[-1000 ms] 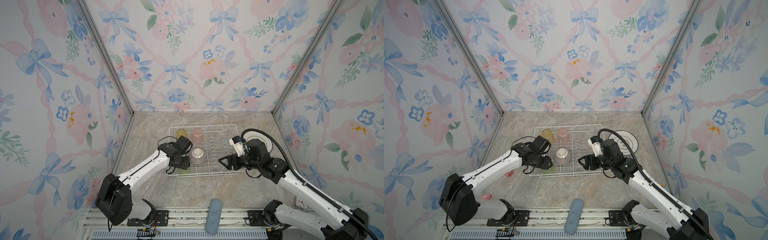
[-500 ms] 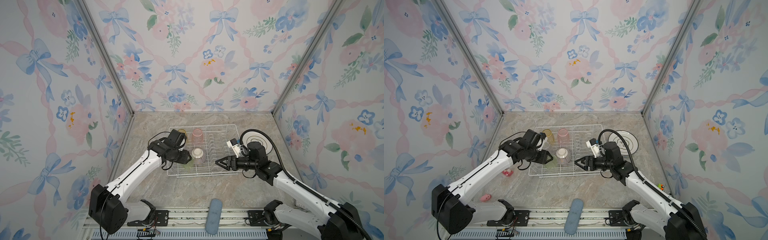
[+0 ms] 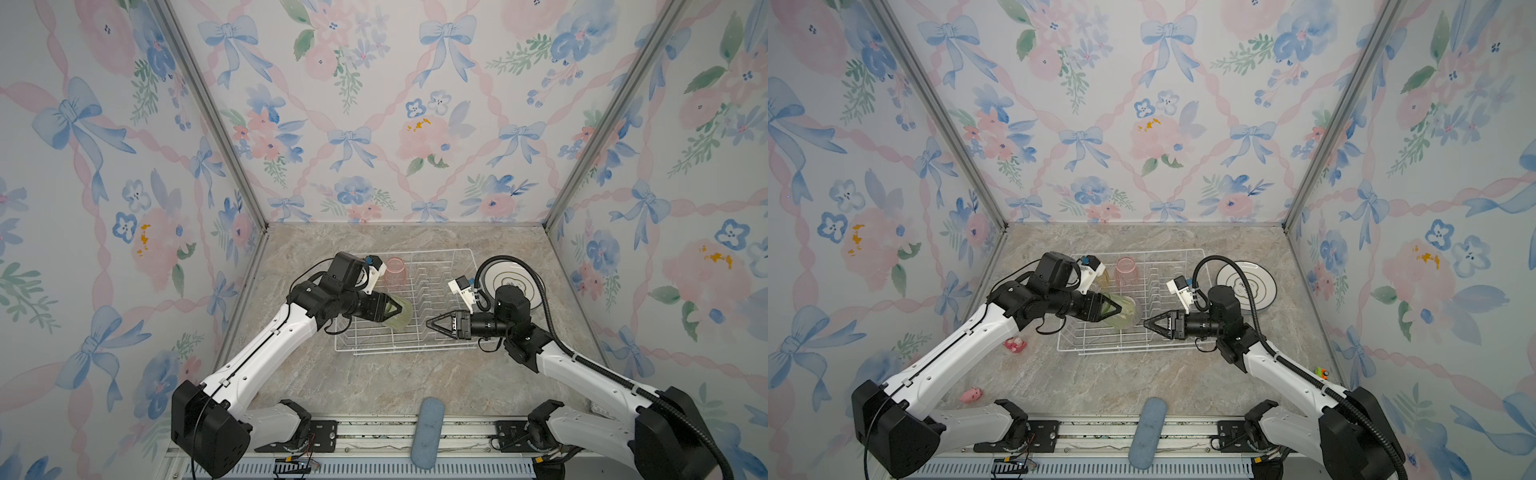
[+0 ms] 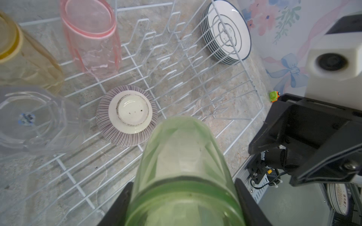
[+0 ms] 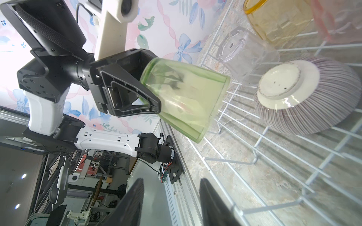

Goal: Unload the mixed dishes from the dish rack
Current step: 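Lift the green cup with the left gripper toward the approaching right gripper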

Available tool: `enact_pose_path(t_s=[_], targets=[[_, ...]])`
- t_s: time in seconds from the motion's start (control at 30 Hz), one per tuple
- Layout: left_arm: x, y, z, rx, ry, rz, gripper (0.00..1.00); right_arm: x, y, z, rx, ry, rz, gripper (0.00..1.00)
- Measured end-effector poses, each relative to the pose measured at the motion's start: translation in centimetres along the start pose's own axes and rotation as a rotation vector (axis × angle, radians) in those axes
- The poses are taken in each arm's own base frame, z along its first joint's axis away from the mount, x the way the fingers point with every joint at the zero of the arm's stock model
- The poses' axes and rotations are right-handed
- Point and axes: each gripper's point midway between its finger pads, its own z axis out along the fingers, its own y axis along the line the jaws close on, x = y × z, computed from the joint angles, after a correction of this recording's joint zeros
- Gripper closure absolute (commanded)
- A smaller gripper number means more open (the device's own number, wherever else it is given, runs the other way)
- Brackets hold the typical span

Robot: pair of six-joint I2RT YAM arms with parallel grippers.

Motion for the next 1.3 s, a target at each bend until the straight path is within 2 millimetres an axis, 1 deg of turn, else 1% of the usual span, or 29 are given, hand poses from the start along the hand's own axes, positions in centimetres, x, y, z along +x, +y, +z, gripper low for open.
enact_pose_path(t_s=[0.2,0.3,0.63,0.87,1.03,1.2,1.27,1.3], targets=[[-1.7,-2.8,-0.9,0.138,-0.081,0.047,0.64,-0.2,0.2,0.2,-0.041,-0.015,0.015,0.51],[-2.0,-3.7,-1.2,0.194,-0.103,0.057,0.64,-0.6,0.8,0.2,-0.066,-0.029,0.007,0.51],[-2.2,-4.9,-0.6,0.331,-0.139,0.044,0.64,-1.8,3.1,-0.4,-0.126,-0.078,-0.041,0.52],[-2.7,-6.2,-0.8,0.429,-0.175,0.049,0.63,-2.4,4.4,-0.8,-0.158,-0.101,-0.068,0.54],[-3.0,-6.8,-0.9,0.471,-0.193,0.056,0.63,-3.0,5.2,-0.8,-0.192,-0.122,-0.072,0.62],[-2.9,-7.2,-0.8,0.500,-0.196,0.053,0.63,-3.8,5.7,-0.7,-0.236,-0.143,-0.062,0.71],[-2.9,-7.3,-0.8,0.510,-0.199,0.053,0.63,-4.1,6.0,-0.6,-0.257,-0.151,-0.054,0.77],[-3.0,-7.4,-0.8,0.515,-0.201,0.055,0.63,-4.3,6.1,-0.6,-0.265,-0.154,-0.049,0.82]])
